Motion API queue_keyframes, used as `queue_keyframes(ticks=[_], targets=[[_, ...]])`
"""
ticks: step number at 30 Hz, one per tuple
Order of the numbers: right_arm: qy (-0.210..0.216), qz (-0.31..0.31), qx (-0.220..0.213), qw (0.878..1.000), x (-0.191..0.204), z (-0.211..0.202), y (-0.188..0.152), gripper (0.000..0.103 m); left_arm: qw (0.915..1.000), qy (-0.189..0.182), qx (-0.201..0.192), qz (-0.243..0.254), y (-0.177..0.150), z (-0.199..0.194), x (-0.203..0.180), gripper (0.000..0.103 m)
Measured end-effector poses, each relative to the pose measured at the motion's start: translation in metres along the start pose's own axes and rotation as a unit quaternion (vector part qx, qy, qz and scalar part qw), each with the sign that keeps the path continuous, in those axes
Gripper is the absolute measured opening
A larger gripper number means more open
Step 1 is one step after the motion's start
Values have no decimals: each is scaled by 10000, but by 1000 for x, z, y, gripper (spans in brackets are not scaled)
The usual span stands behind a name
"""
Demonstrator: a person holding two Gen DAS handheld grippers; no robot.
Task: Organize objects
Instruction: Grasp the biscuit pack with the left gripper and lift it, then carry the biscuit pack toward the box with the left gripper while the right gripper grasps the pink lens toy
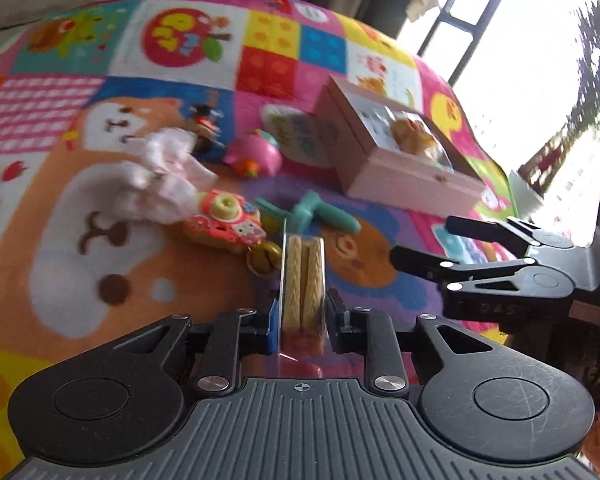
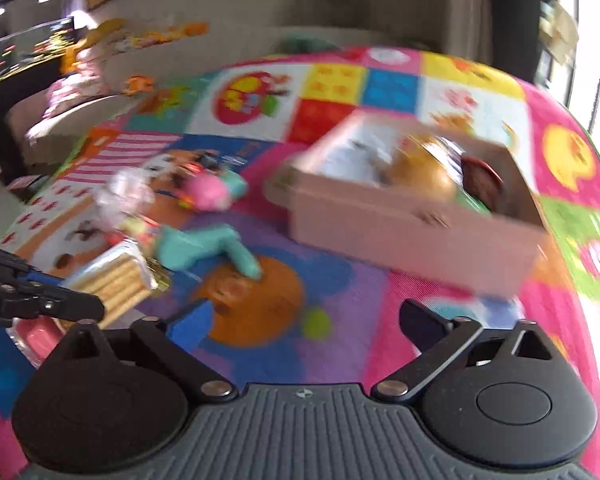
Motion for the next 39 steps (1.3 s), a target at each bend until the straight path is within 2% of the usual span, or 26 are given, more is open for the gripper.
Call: queue_keyframes(ticks=[3,7,11,17,19,20,21,25,29,33,39], targets=[[256,-490,-51,9985,34,16,23,78,9996,135,-207,-158,3,-13,17,26],[577,-1067,-45,9926,78,38,39,75,9982,206,-445,-353,5,-31,40,26],[741,-1499,0,9859,105,58,43,75,9957,325,-584,-641,8,-39,66,26],[898,-1589,291,9828,130,100,47,74,9927,235,-581,-1027,11,-35,87,26],[1014,-1542,301,9824,132,104,47,65,9932,214,-579,-989,11,-34,86,26],[1101,-1527,351,9815,133,104,47,50,9935,199,-573,-962,10,-34,84,26],[1159,-1500,395,9811,133,102,48,47,9939,179,-569,-932,10,-35,82,26],[1208,-1267,292,9841,119,73,48,47,9954,84,-580,-762,11,-36,66,26],[985,-1210,242,9875,89,22,33,46,9974,-107,-513,-499,9,-35,42,26],[459,-1304,336,9898,50,-25,4,46,9982,-341,-451,-214,7,-31,13,26],[-457,-1895,340,9802,12,-54,-41,49,9978,-603,-262,-35,5,0,-35,26]])
Point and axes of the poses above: each gripper's, at about its wrist camera, not at the fingertips, and z roughly the way its jaws point, x to its left, y to its top, the point moved 4 cm from there along z, roughly the way its jaws point, and after that the axes turned 3 degrees about y, right-handed, at the moved point
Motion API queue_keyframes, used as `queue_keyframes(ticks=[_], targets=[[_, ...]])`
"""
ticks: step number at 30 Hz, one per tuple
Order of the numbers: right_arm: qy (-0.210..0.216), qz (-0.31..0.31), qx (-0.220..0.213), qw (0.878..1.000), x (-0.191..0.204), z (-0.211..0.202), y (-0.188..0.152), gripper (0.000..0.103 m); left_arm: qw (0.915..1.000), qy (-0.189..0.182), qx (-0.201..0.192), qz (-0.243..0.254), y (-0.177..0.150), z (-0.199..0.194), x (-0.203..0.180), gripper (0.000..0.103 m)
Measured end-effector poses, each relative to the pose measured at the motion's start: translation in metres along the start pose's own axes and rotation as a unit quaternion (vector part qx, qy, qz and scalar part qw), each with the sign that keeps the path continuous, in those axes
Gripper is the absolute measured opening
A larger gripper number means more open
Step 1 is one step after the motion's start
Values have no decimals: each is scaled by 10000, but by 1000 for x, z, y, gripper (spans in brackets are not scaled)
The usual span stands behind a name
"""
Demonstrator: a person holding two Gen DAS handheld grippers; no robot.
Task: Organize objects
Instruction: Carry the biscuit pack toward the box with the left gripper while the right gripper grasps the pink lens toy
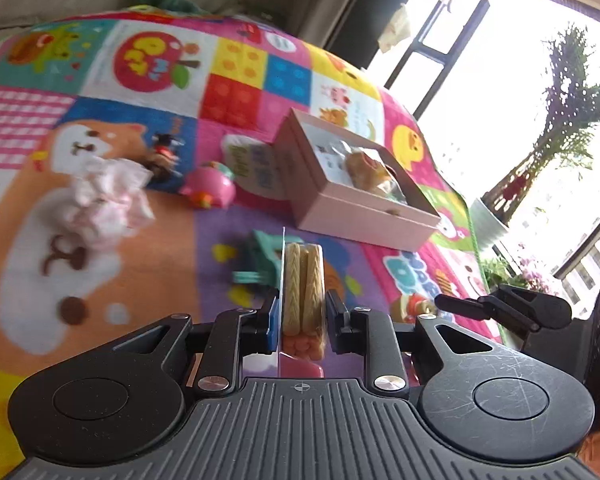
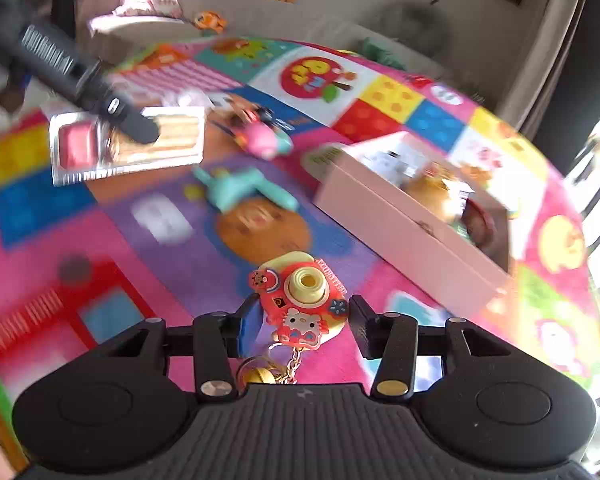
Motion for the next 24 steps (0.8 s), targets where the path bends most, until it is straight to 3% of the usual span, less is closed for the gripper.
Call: queue_keyframes(ticks=[1,3,7,10,11,15,20,22,23,24], targets=[[-113,26,16,9999,-2,0,-5,52,10000,17,45,27,-2,7,-7,26],[-102,310,111,9994,-8,-1,-14,69,9998,16,134,126,-7,17,-20,26],[-115,595,263,9978,-17,-4,-32,72,9990,-89,310,317,-16,24,-34,26],[-633,653,340,9953,-32,-7,-38,72,9989,-38,344,330,-18,25,-33,26],[-593,851,300,9942,-39,-10,-39,72,9989,-27,355,300,-17,25,-31,26],[286,1715,4,9848,-49,-19,-30,76,9989,66,391,243,-19,25,-25,26],[518,2045,157,9774,-40,18,-19,75,9987,129,432,257,-22,23,-23,26],[486,2167,288,9746,-40,30,-17,69,9985,153,447,267,-23,22,-22,26],[521,2194,318,9737,-41,33,-17,57,9985,161,455,265,-23,22,-21,26],[534,2196,334,9736,-43,34,-16,57,9985,159,463,257,-24,22,-21,26]])
Point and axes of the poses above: each gripper's, at about its wrist camera, not at the fingertips, and z roughly the way its jaws point, x to its left, y to its top, the point moved 4 cm from there along z, roughly the way its jaws point, and after that the axes turned 3 degrees about y, right-handed, at the moved point
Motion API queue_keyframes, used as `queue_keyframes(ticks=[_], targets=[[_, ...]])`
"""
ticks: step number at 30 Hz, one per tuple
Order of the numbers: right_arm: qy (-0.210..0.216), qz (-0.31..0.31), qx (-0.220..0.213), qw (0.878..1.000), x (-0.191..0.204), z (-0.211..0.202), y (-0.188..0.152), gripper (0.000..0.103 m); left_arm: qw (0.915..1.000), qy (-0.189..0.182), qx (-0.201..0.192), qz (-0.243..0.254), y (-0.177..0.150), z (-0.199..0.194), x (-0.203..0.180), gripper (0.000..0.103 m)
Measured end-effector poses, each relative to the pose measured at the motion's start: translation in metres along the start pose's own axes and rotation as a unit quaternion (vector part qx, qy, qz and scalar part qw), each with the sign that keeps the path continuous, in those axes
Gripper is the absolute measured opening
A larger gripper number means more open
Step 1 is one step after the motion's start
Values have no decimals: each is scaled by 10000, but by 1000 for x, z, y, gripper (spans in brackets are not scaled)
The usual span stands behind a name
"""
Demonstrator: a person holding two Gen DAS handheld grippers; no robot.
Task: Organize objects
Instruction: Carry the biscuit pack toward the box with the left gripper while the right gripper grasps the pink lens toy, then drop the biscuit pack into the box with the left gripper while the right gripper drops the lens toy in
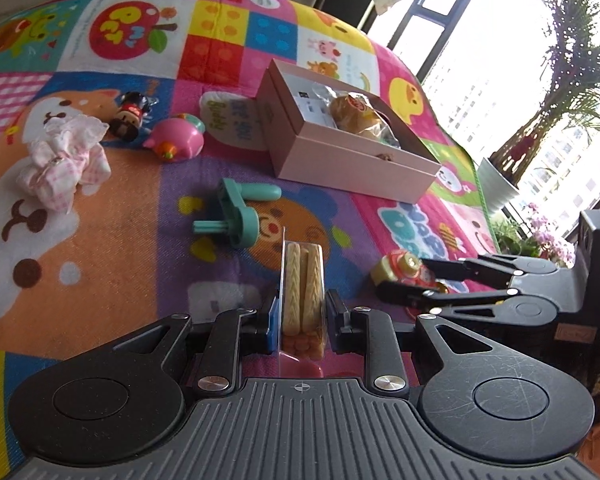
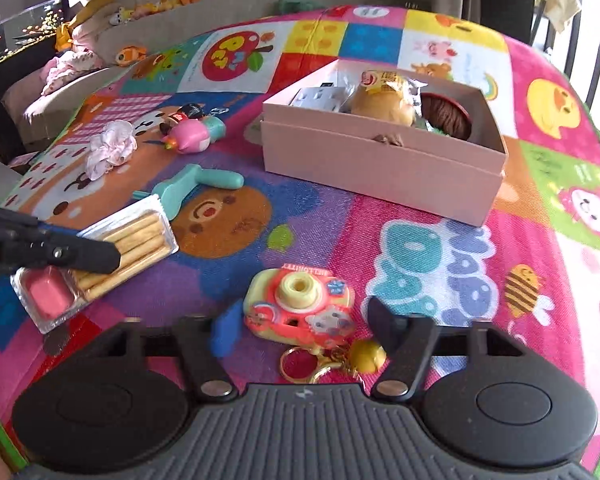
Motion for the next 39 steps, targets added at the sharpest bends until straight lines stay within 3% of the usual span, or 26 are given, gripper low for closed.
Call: queue_keyframes(ticks=[5,8,11,14,18,19,21,23,25,28,30,34,39], targets=[[7,95,-425,9990,-10,-33,12,57,9993,-301,-59,198,18,-1,-13,26],[61,353,-874,9955,-29,-64,28,57,9964,-386,-385,657,61,-3,-31,26],[-5,609,-1303,9896,-53,-87,48,57,9869,-528,-796,1297,117,8,-54,26],[-141,722,-1695,9828,-75,-102,67,57,9764,-841,-1000,1717,175,40,-76,26],[-388,729,-1942,9775,-90,-108,81,57,9601,-1253,-853,2351,232,102,-102,27],[-378,740,-1961,9771,-92,-107,82,57,9570,-1244,-775,2505,240,121,-105,28],[-399,748,-1956,9770,-97,-102,85,57,9584,-862,-730,2621,251,156,-104,29],[-474,770,-1886,9779,-102,-95,86,57,9605,-351,-799,2644,256,180,-97,29],[-552,807,-1826,9783,-108,-89,87,57,9654,-66,-1031,2395,261,184,-80,29],[-577,861,-1795,9783,-112,-83,93,57,9804,-175,-1025,1674,263,169,-49,29],[-529,858,-1817,9782,-113,-81,101,57,9851,-244,-989,1383,258,149,-30,29],[-380,931,-1953,9756,-111,-73,133,57,9870,-429,-1086,1103,218,94,-9,27],[-1,1248,-2114,9694,-109,-33,199,58,9887,-602,-1062,865,151,44,2,27]])
Point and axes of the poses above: each gripper's, at about its wrist camera, not at the fingertips, and z roughly the way its jaws point, x to its left, y to its top, the point moved 4 cm from there along z, roughly the way its jaws point, and after that the axes turned 3 degrees about y, right-handed, at the moved point
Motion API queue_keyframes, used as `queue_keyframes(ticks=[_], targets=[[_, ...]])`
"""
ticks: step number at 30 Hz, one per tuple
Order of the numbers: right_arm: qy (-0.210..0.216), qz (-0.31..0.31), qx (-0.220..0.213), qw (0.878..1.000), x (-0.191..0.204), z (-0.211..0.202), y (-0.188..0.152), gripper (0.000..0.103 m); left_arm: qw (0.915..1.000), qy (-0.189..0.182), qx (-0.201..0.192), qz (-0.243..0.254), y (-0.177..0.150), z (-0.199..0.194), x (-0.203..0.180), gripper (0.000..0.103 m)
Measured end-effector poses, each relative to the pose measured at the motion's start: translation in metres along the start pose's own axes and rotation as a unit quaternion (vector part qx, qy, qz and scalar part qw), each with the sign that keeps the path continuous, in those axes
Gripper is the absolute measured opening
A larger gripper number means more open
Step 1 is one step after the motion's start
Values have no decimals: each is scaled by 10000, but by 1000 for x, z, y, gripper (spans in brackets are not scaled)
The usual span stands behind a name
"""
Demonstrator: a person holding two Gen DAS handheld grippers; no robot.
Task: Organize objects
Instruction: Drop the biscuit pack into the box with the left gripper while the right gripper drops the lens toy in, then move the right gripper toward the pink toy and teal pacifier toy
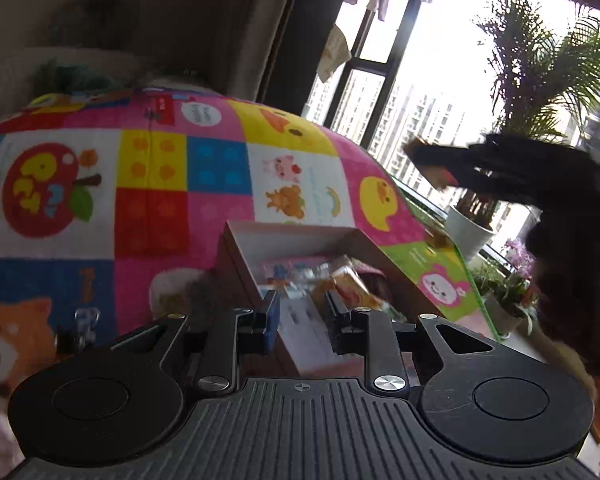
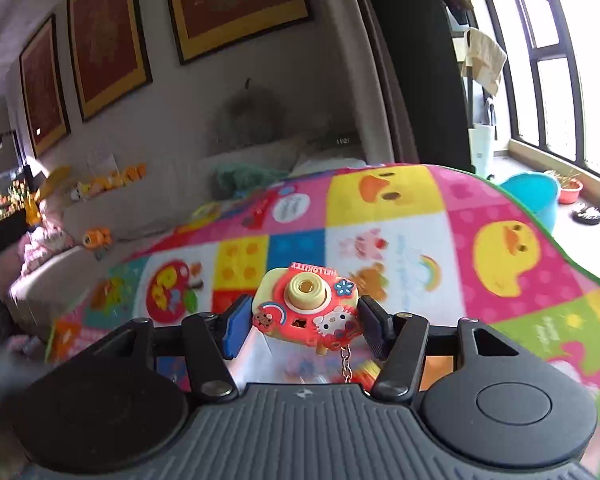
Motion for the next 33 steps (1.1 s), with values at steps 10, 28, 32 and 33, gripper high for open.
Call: queue_keyframes(ticks=[10,28,32,33], targets=[[-212,-171,369,9989,35,26,-23,68,9959,901,-18,-68,-55,-72,54,28],[-599,-548,1345,9876,42,-43,-192,82,9646,579,370,-2547,-57,37,113,27],[-389,-655,1407,9871,50,-44,-191,82,9741,-34,539,-2194,-59,24,67,27],[-261,-737,1419,9868,57,-43,-190,82,9768,-90,443,-2091,-55,14,63,27]])
Point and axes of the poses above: each gripper's, at about its wrist camera, not at the fingertips, and z roughly the way its jaws point, x to its left, y to its top, the point moved 4 cm from there along z, roughly the way its jaws point, and after that the axes turned 3 degrees about y, right-handed, at the moved point
